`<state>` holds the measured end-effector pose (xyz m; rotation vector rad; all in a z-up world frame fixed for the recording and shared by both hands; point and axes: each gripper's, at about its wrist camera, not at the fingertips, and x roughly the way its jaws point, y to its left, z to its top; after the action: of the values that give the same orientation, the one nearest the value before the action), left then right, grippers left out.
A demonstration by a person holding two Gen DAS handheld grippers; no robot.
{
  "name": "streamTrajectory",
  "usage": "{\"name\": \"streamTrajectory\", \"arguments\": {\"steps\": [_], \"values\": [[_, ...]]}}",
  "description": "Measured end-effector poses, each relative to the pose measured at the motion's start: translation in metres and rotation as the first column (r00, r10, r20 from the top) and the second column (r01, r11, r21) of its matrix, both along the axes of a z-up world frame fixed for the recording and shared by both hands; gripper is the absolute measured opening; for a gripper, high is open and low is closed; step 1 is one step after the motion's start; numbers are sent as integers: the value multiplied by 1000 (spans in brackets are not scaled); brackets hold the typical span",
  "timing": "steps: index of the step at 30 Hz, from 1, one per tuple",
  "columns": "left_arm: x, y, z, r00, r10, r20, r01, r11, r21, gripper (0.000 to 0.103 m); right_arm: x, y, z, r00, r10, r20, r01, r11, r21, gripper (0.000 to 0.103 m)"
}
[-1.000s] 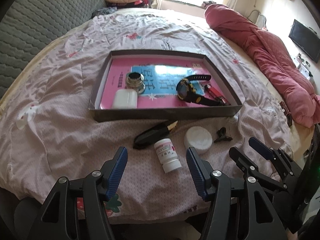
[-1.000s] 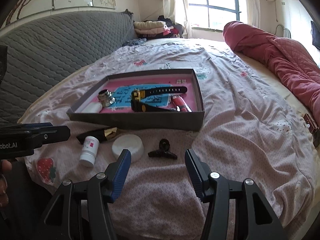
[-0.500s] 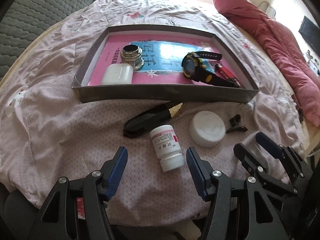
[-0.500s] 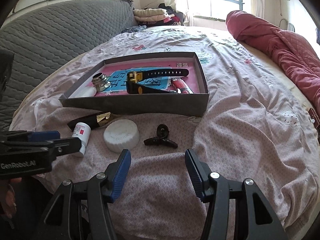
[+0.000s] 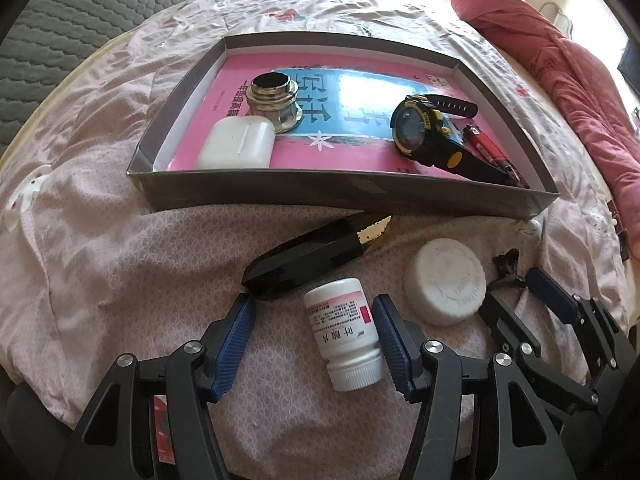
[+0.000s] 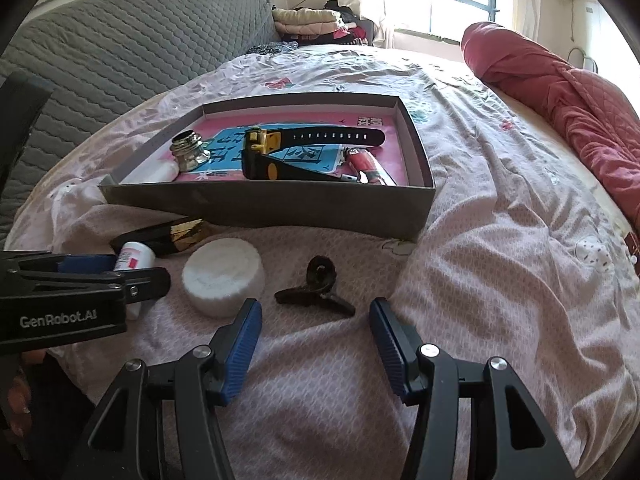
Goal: Organize rigid objects
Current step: 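Move the left gripper to the white pill bottle while the right approaches the black hair clip, then grasp the white pill bottle with the left gripper while the right grasps the black hair clip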
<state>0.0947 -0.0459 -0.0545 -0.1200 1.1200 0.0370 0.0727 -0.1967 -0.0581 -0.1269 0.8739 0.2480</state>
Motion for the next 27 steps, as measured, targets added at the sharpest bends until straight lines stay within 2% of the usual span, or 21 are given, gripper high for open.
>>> {"name": "streamTrajectory", "arguments": {"steps": [8, 12, 16, 23, 27], "values": [[6, -2, -3, 1000, 9, 8, -9, 1000, 26, 63, 12, 2, -6, 1000, 20, 3, -20, 1000, -8, 55], [9, -6, -4, 1000, 17, 6, -18, 998, 54, 63, 14, 1, -6, 1000, 24, 6, -24, 1000, 2, 43], [9, -9, -4, 1000, 18, 10, -19, 997, 73, 62, 14, -2, -6, 1000, 28, 0, -28, 999, 27, 42], [2, -4, 1, 1000, 1, 25, -3, 998, 69, 36, 9, -10, 4, 999, 32, 21, -34, 995, 92, 41], [-5, -1, 6, 999, -14, 37, 13, 999, 41, 34, 4, -12, 12, 998, 39, 54, -45, 993, 110, 41]]}}
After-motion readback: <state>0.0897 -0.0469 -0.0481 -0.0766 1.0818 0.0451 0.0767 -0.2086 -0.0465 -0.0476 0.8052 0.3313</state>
